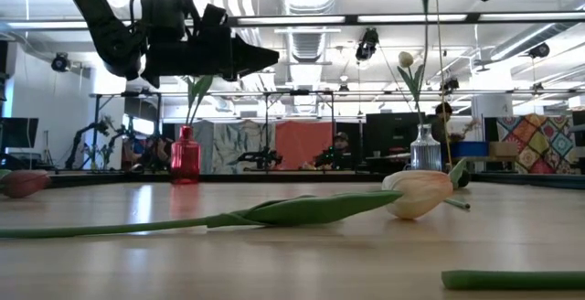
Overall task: Sort flowers into vase by color
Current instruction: Put the top white flower into the transparent vase
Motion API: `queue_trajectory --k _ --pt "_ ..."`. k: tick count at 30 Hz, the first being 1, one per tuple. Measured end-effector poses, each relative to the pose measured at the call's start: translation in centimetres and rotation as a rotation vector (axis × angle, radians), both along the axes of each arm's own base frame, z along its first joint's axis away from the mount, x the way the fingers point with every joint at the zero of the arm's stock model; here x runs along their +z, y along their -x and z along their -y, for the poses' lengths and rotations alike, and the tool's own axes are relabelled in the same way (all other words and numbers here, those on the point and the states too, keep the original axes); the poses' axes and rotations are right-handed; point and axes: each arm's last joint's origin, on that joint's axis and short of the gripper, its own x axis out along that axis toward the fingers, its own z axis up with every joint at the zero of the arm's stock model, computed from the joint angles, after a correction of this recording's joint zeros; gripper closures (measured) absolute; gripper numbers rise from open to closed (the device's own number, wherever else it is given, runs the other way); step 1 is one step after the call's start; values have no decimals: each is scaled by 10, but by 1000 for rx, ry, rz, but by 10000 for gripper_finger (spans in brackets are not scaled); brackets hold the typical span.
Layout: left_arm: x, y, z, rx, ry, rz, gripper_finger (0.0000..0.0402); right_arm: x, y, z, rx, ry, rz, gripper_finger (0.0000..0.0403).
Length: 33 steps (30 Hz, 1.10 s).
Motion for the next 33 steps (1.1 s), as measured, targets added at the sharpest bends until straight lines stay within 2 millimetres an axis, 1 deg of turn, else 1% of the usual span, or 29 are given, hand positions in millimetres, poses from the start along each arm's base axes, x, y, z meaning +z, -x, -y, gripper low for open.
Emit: queue_trajectory --k 4,6,12,17,25,29,33 --pt "0 0 0 -2 27 4 214 -1 8 4 -15 -14 -10 390" --pt "0 0 0 -1 33 5 214 -3 10 7 -28 -32 -19 390" --pt "1 0 0 2 43 16 214 -8 12 15 8 -94 2 390" --pt "1 0 0 3 45 14 214 -9 14 19 -14 -119 13 390" --pt "1 0 0 2 49 14 214 -14 7 23 -3 -157 3 390" --pt "0 1 0 2 57 13 214 -15 3 29 -24 -151 -23 390" --pt "0 1 0 2 58 11 214 -18 -2 38 -53 -140 -85 390"
